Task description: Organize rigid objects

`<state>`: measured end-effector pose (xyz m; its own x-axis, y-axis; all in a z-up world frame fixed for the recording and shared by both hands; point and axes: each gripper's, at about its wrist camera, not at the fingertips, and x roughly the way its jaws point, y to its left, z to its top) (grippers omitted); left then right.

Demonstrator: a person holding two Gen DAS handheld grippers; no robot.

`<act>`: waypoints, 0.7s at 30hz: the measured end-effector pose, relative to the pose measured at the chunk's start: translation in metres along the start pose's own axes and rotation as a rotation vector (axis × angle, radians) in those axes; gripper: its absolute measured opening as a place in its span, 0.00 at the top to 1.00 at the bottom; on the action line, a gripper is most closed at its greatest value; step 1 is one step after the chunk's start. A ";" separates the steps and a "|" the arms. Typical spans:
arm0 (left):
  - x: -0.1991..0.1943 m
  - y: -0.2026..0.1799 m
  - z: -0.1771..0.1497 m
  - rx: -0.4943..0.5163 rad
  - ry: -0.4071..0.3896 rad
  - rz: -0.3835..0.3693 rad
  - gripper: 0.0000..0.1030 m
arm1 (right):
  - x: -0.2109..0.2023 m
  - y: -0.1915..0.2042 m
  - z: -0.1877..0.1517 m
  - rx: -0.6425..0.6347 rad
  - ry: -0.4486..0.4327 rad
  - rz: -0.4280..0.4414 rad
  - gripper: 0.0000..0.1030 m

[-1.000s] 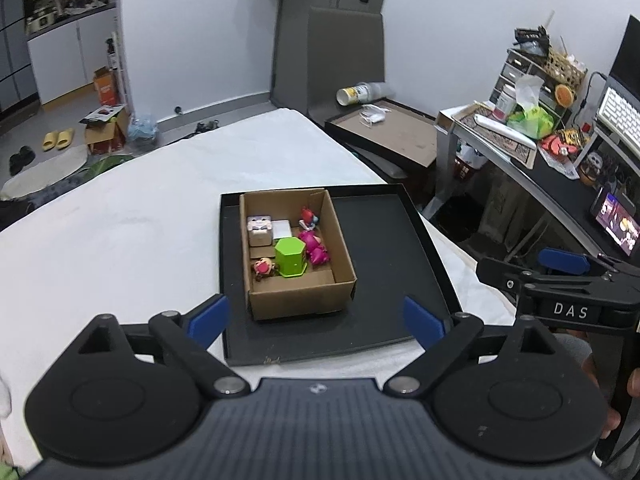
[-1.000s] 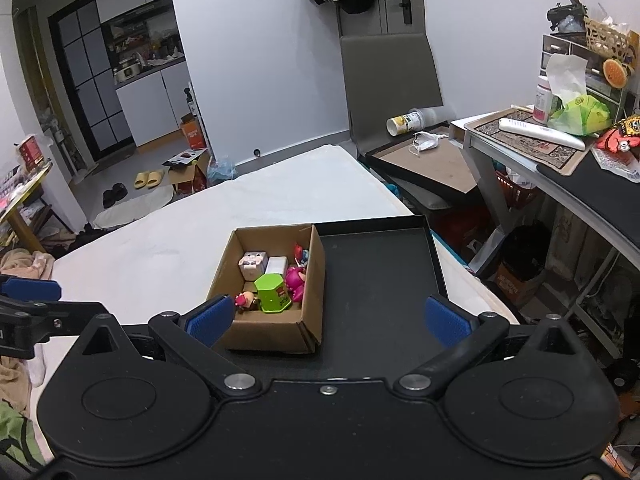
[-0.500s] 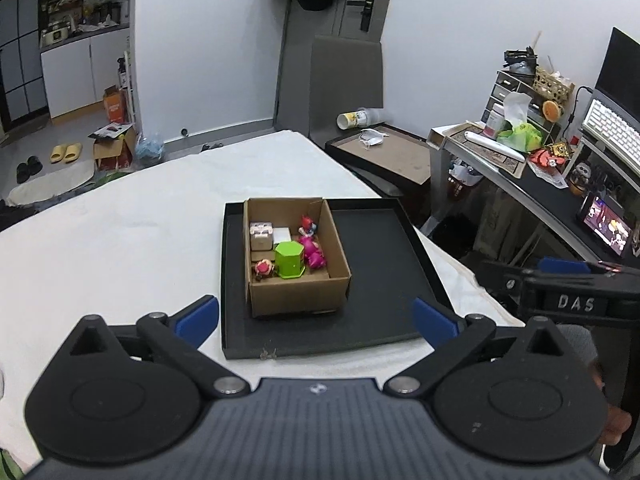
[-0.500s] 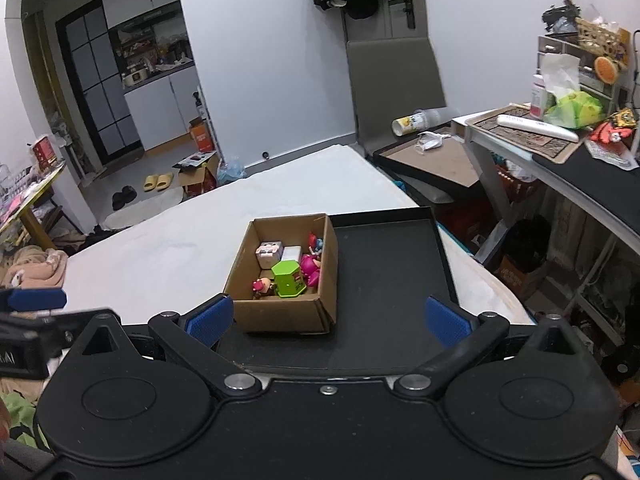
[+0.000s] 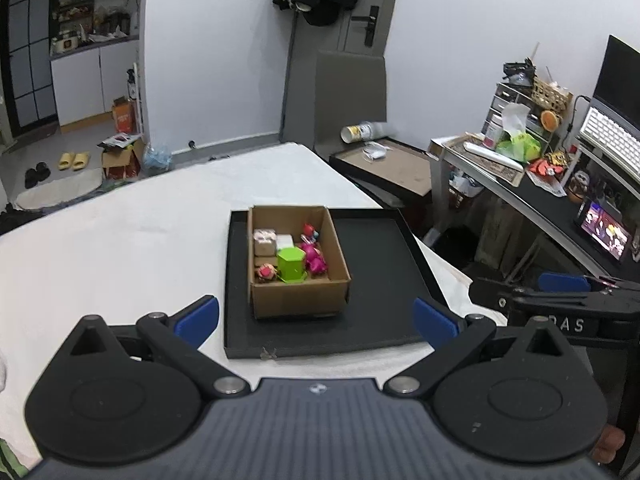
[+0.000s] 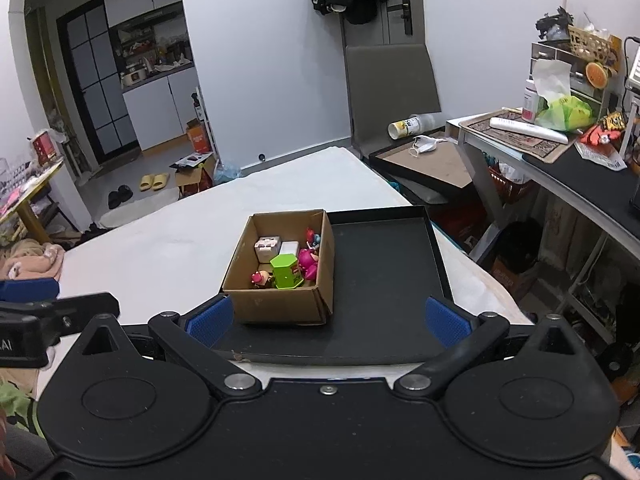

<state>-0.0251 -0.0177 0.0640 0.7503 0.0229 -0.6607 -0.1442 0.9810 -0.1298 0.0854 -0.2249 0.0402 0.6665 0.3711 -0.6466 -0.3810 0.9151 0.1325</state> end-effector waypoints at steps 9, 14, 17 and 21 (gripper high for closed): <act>0.007 -0.007 -0.009 0.030 0.031 -0.027 0.01 | 0.001 -0.001 -0.008 0.007 0.012 -0.007 0.00; 0.007 -0.007 -0.009 0.032 0.032 -0.021 0.01 | 0.001 0.001 -0.011 0.000 0.020 -0.006 0.00; 0.009 -0.007 -0.009 0.033 0.036 -0.021 0.01 | 0.001 0.000 -0.011 0.000 0.020 -0.009 0.00; 0.012 -0.008 -0.008 0.035 0.045 -0.020 0.01 | 0.001 -0.001 -0.011 0.000 0.023 -0.013 0.00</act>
<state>-0.0206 -0.0264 0.0511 0.7232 -0.0044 -0.6906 -0.1061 0.9874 -0.1174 0.0792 -0.2278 0.0312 0.6564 0.3553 -0.6655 -0.3720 0.9199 0.1241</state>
